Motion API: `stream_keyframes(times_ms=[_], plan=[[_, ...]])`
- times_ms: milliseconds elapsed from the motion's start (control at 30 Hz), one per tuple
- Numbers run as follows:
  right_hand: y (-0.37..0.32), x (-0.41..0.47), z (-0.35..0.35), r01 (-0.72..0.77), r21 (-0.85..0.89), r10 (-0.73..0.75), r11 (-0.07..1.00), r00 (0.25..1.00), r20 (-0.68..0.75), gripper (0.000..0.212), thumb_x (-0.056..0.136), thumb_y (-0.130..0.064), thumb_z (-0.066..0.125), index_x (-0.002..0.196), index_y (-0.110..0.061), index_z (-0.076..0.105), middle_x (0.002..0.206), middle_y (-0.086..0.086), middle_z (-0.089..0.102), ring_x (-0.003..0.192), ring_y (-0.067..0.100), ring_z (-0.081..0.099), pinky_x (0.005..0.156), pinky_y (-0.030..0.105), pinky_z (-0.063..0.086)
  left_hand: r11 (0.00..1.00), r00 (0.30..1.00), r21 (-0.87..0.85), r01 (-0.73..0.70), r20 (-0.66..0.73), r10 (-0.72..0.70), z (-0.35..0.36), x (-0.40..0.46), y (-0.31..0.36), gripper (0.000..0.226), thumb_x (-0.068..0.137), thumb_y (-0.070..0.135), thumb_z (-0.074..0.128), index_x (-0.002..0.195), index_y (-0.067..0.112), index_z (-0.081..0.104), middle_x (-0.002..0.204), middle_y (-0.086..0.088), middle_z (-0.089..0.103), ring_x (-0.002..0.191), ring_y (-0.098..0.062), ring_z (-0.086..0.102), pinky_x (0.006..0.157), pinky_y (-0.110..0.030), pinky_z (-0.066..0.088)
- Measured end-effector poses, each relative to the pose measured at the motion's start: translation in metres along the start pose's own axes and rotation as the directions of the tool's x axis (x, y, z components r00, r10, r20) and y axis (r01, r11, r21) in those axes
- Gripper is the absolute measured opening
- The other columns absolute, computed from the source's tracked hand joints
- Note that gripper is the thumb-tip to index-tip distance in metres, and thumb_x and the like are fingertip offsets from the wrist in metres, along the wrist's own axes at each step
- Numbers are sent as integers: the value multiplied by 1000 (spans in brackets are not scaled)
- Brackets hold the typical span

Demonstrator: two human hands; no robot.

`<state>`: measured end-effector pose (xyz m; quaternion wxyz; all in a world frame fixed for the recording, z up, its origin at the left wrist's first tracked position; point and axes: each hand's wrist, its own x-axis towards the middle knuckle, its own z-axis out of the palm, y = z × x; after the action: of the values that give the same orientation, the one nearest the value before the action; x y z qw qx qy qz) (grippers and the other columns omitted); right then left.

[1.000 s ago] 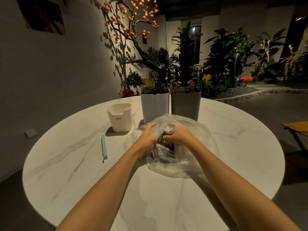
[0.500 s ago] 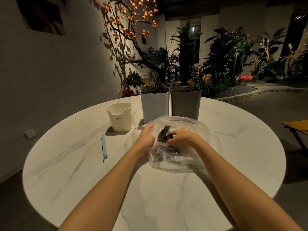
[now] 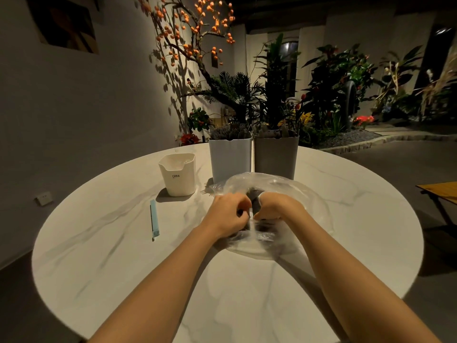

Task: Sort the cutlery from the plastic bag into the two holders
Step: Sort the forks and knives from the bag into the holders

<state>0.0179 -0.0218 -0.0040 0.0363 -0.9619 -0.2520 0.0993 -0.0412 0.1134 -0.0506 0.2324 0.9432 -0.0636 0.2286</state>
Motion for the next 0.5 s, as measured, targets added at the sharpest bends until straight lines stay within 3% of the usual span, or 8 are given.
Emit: stream_keyframes(times_ms=[67,133,233,333,500], plan=[[3,-3,-6,-7,36,4,999,997,74,18,91,-27,58,102,-13,53,100,7,58,91,22,56,86,32,50,999,997,28,42,68,-43,1,-1,-1,12,85,26,63,96,21,66,97,3,66,89,-14,57,86,-38,54],[6,-6,-12,-18,61,10,998,991,130,30,93,-31,56,112,-8,57,105,10,61,92,20,56,88,31,49,995,994,75,60,87,-67,-1,0,-3,15,88,30,62,98,20,66,103,2,64,93,-13,55,89,-36,52],[12,-6,-11,-46,85,34,995,990,135,43,92,-37,57,122,-6,58,107,9,63,90,19,56,87,30,49,988,988,132,74,128,-91,-1,0,-6,26,88,40,61,107,22,65,116,2,60,102,-14,53,96,-35,48],[10,-7,-6,-34,92,24,995,994,107,41,93,-34,56,122,-6,56,100,7,58,89,19,54,83,30,49,989,978,111,93,176,-112,0,1,-5,45,84,57,61,116,25,61,122,3,53,105,-14,51,98,-36,46],[8,-4,2,-50,250,35,967,997,66,23,98,-31,50,106,-11,56,87,3,59,69,12,57,58,20,47,988,946,67,137,286,-151,2,1,-6,71,68,71,64,123,28,50,125,4,46,108,-14,48,100,-39,45]])
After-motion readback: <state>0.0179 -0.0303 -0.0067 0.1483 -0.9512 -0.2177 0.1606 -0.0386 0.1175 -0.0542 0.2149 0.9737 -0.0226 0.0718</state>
